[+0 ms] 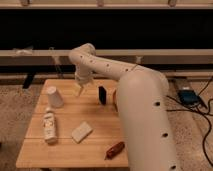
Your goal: Place the ceramic cup over the eraser
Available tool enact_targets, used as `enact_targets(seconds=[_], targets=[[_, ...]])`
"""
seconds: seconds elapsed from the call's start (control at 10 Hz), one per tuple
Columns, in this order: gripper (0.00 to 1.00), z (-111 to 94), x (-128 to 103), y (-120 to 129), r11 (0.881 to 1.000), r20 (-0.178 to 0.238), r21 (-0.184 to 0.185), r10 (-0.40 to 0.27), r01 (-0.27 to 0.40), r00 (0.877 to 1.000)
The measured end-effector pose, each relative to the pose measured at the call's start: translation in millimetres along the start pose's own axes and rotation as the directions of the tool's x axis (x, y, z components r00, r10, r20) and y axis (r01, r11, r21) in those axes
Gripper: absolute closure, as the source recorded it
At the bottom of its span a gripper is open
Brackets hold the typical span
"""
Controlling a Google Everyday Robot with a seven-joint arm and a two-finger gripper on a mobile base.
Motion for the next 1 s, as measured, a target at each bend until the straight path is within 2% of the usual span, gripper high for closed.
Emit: enact_targets(seconds=[0.7, 0.9, 1.0], targets=[[0.20, -2, 1, 0, 1.000, -0.003, 0.000, -0.001, 0.001, 1.000], [0.20, 1, 9, -4, 0.999, -0.006, 0.023, -0.038, 0.038, 0.999], [0.20, 3, 25, -14, 0.997, -0.010, 0.035, -0.074, 0.074, 0.997]])
